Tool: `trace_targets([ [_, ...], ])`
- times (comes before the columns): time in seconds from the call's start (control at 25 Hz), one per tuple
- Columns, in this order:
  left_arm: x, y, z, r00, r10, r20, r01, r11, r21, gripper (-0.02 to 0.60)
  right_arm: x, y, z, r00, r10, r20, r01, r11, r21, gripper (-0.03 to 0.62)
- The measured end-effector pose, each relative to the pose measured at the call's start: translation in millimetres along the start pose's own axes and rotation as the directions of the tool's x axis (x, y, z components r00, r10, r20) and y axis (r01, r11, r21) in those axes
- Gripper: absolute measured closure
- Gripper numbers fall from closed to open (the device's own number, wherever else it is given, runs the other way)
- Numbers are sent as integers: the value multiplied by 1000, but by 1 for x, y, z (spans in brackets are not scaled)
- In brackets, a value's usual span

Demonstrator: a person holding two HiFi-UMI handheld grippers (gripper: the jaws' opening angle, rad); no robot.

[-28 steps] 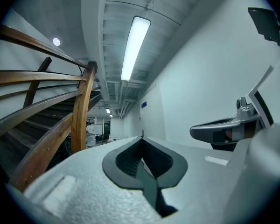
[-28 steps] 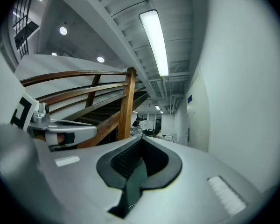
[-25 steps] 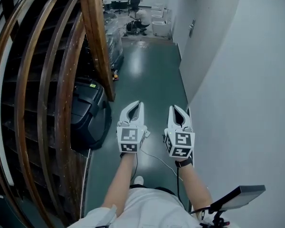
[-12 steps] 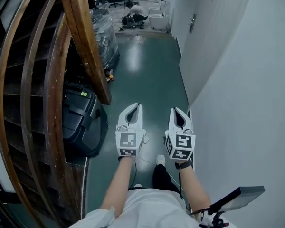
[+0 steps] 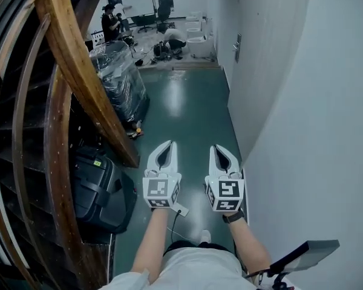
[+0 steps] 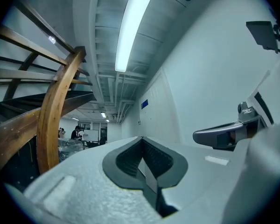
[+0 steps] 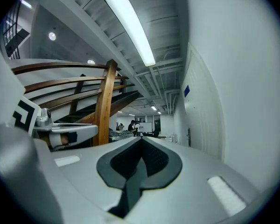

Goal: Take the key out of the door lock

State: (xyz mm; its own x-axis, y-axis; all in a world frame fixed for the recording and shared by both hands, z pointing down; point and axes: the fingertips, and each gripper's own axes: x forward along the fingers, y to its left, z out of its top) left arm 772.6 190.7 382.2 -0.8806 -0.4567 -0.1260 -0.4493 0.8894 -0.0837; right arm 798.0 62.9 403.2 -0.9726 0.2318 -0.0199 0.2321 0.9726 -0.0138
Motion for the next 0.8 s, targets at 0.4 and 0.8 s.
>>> trace_targets([
  [0.4,105,25,-43,999,28,-45,-29,999,-24,582,103,-38,-27,998,58,-39,-57,998,23,600],
  [0.8,264,121,-62,997,75,12,-75,996,-43,583,289,-69,-23,995,95,-42,-96,995,-15,600],
])
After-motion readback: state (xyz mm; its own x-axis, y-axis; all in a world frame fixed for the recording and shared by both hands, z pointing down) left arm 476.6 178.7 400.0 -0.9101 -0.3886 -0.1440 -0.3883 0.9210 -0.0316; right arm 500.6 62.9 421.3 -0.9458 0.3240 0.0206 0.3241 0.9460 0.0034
